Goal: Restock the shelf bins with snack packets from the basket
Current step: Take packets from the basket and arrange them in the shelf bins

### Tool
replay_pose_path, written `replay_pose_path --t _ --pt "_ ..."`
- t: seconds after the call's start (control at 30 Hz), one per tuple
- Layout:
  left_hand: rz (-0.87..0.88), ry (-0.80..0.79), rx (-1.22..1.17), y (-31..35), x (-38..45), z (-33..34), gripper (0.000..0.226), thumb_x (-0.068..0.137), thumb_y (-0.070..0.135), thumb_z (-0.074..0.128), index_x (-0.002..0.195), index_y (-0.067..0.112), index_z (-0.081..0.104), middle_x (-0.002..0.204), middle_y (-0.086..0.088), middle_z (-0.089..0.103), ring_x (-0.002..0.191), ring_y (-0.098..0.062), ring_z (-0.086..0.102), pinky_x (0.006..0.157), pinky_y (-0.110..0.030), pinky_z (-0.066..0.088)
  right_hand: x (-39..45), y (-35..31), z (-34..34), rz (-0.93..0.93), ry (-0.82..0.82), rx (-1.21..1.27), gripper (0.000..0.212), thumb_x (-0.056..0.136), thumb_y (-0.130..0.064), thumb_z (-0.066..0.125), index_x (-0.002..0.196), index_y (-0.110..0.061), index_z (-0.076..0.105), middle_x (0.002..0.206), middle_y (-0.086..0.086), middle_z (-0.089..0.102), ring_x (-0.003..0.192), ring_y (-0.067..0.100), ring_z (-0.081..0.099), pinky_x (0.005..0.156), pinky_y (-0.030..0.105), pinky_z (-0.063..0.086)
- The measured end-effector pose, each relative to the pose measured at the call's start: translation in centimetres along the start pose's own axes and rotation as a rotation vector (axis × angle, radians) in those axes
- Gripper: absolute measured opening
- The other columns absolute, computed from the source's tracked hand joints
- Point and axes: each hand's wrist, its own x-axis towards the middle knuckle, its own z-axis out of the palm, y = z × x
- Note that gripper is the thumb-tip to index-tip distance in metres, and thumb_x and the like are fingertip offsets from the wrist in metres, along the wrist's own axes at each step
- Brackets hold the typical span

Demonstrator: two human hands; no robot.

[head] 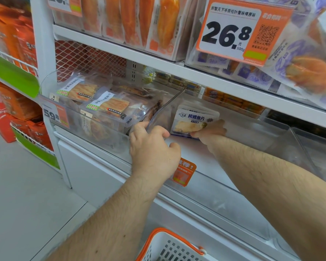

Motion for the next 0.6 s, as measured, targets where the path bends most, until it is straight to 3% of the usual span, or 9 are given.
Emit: replay_pose_path --t 0.2,0.3,0.37,0.47,0.53,0.6 --pt "0.003 0.002 -0.013 0.0 0.1 -0.1 0.027 0.086 0.029 0.062 0.114 0.027 0.060 0.145 -0.002 0.027 0.140 -0.021 0.019 0.118 -0.038 0.022 -0.4 0.2 -0.6 0.066 -0.021 0.003 0.107 0.065 -0.040 0.091 0.140 -0.004 0.025 0.136 0.017 0.045 0.129 0.036 0.045 0.103 0.047 0.047" --pt "0.010 -0.005 -0.017 0.0 0.2 -0.3 0.029 0.087 0.031 0.061 0.116 0.026 0.060 0.145 -0.004 0.029 0.141 -0.023 0.021 0.118 -0.039 0.022 -1.0 0.2 -1.3 0.134 -0.005 0.086 0.103 0.059 -0.042 0.093 0.137 -0.006 0.036 0.126 0.013 0.056 0.117 0.033 0.057 0.093 0.046 0.055" --pt "0.016 -0.005 -0.001 0.3 0.1 -0.8 0.030 0.088 0.032 0.060 0.118 0.026 0.059 0.148 -0.005 0.027 0.142 -0.023 0.020 0.118 -0.038 0.021 -1.3 0.5 -2.1 0.130 -0.028 0.152 0.076 0.062 -0.037 0.090 0.123 -0.010 0.053 0.109 0.011 0.067 0.094 0.028 0.067 0.079 0.040 0.060" --pt "0.115 0.031 0.062 1.0 -0.7 -1.8 0.029 0.088 0.032 0.061 0.117 0.024 0.059 0.147 -0.006 0.027 0.139 -0.024 0.021 0.115 -0.037 0.022 -4.8 0.6 -5.0 0.073 -0.044 0.212 0.024 0.082 -0.026 0.075 0.099 -0.012 0.066 0.077 0.007 0.068 0.064 0.022 0.065 0.064 0.032 0.060" --pt "0.257 0.111 0.125 1.6 -1.9 -2.3 0.028 0.085 0.029 0.063 0.112 0.021 0.061 0.135 -0.007 0.036 0.130 -0.026 0.029 0.109 -0.038 0.027 -8.0 1.2 -7.2 0.036 0.013 0.282 0.009 0.088 -0.022 0.067 0.088 -0.013 0.065 0.076 0.008 0.067 0.066 0.023 0.067 0.058 0.032 0.059" --pt "0.382 0.151 0.155 2.6 -3.6 -2.7 0.028 0.082 0.028 0.065 0.109 0.020 0.064 0.120 -0.005 0.043 0.117 -0.027 0.039 0.101 -0.039 0.034 -11.6 2.0 -9.0 -0.031 0.050 0.390 0.009 0.087 -0.018 0.064 0.078 -0.016 0.064 0.076 0.007 0.068 0.062 0.023 0.066 0.050 0.030 0.056"
